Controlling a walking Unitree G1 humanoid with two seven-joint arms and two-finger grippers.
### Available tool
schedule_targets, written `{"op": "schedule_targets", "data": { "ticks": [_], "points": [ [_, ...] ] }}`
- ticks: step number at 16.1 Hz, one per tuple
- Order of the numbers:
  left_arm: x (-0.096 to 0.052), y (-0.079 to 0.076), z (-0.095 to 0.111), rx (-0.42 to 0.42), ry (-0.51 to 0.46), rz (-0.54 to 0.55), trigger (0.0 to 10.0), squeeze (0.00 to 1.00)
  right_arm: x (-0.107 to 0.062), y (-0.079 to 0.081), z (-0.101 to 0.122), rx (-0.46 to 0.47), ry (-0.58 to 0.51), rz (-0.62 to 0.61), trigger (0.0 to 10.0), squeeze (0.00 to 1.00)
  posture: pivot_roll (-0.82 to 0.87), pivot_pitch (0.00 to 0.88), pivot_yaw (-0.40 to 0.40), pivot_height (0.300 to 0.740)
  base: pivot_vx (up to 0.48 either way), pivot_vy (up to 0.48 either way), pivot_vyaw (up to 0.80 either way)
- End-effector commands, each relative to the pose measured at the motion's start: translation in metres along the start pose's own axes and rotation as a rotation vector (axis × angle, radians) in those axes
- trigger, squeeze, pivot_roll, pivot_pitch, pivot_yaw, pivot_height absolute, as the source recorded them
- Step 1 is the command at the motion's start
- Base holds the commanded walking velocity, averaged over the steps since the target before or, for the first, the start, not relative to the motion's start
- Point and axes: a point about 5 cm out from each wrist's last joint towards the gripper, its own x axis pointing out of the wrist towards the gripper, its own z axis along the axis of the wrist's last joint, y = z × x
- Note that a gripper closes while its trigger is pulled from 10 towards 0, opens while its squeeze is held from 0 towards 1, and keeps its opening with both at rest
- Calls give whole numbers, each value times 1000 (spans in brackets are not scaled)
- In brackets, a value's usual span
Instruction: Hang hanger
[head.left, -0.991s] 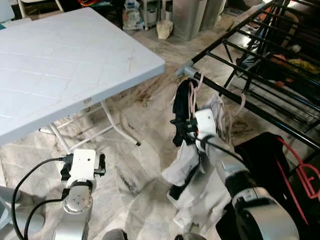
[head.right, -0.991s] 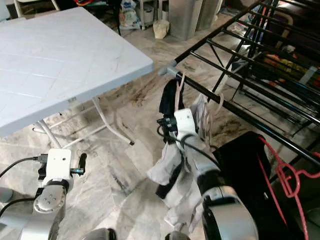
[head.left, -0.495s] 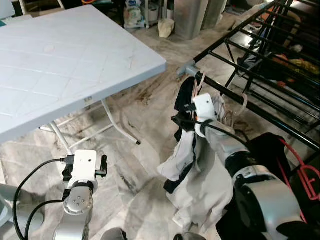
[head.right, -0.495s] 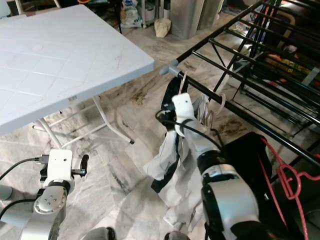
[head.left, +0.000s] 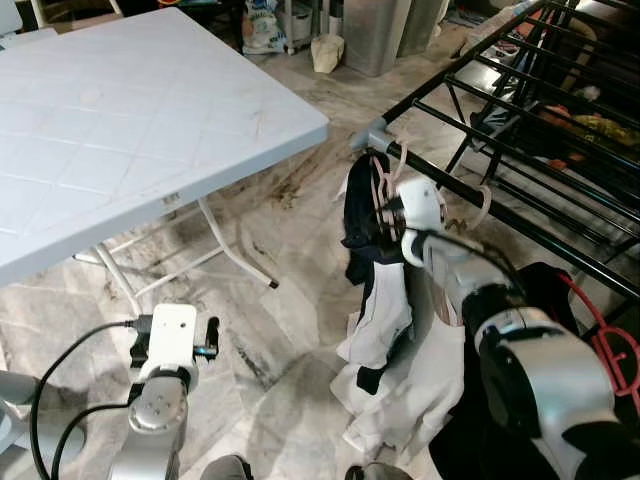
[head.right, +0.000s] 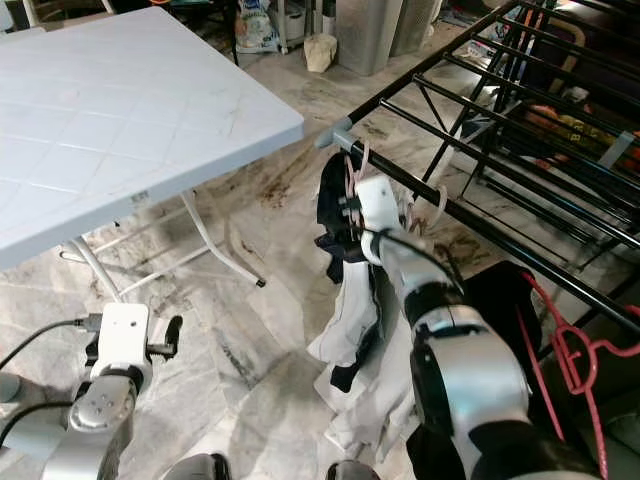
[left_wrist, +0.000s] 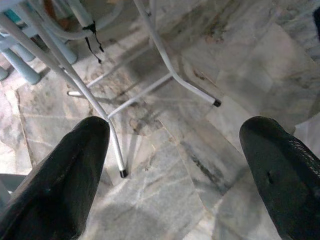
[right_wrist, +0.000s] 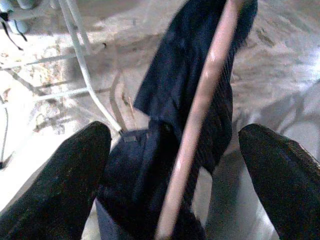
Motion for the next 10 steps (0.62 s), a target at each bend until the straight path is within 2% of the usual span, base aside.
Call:
{"op": "schedule_targets", "data": {
  "ticks": [1, 2, 6, 10],
  "points": [
    [-2, 0, 1, -4, 2, -13, 10000, 0, 0, -1, 0, 7, 20, 10, 2078, 0, 43, 144, -36, 740, 0, 0, 0],
    [-3, -1, 0, -6, 7, -19, 10000, 0, 1, 2, 1, -3, 29, 30, 0, 0, 42, 153, -39, 740, 0, 0, 0],
    [-5, -2, -1, -10, 22, -40, 10000, 0, 1, 4, 1, -102, 77, 77, 0, 0, 41, 161, -45, 740, 0, 0, 0],
    [-6, -2, -2, -13, 30, -50, 10000, 0, 1, 1, 2, -109, 86, 69, 0, 0, 38, 164, -49, 740, 0, 0, 0]
  ]
}}
